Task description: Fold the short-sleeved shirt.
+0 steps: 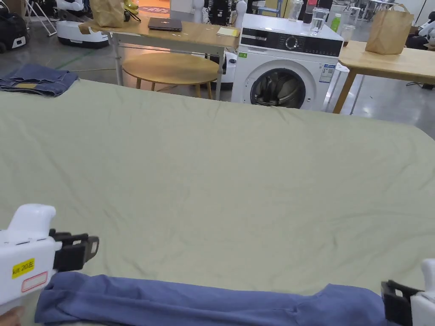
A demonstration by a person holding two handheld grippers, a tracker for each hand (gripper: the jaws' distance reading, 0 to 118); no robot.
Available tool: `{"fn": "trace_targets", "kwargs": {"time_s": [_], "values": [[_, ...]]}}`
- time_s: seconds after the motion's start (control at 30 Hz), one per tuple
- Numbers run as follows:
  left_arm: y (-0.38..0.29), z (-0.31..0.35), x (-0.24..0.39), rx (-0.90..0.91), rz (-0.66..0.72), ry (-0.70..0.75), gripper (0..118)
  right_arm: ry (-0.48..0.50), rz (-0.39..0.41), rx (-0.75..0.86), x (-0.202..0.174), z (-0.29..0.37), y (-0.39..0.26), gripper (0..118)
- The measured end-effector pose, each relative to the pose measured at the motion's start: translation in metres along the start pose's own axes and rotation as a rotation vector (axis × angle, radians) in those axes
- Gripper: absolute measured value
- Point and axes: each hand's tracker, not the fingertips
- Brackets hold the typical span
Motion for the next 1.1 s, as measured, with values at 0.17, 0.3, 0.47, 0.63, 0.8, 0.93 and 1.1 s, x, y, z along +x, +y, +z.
{"fn": "trace_targets", "kwargs": {"time_s": [0.17,0.3,0.47,0.63,0.8,0.93,1.1], "values": [[0.017,-0.001,0.042,0.26,-0.073,0.007,47,0.065,-0.08,0.348,-0.049,0.007,0.014,62],[0.025,-0.003,0.07,0.442,-0.124,0.109,46,0.062,-0.12,0.526,-0.095,0.01,0.026,37],[0.033,0.002,0.088,0.549,-0.117,0.173,10,0.055,-0.149,0.609,-0.125,0.013,0.039,4],[0.039,0.008,0.08,0.555,-0.032,0.177,0,0.111,-0.2,0.592,-0.132,0.008,0.046,0],[0.039,0.015,0.053,0.413,0.007,0.127,0,0.132,-0.169,0.588,-0.142,0.007,0.047,0],[0.034,0.018,0.003,0.129,0.069,-0.009,0,0.153,-0.129,0.573,-0.148,0.005,0.048,0],[0.008,0.012,-0.057,-0.153,0.178,-0.143,12,0.17,-0.097,0.538,-0.152,-0.002,0.046,0]]}}
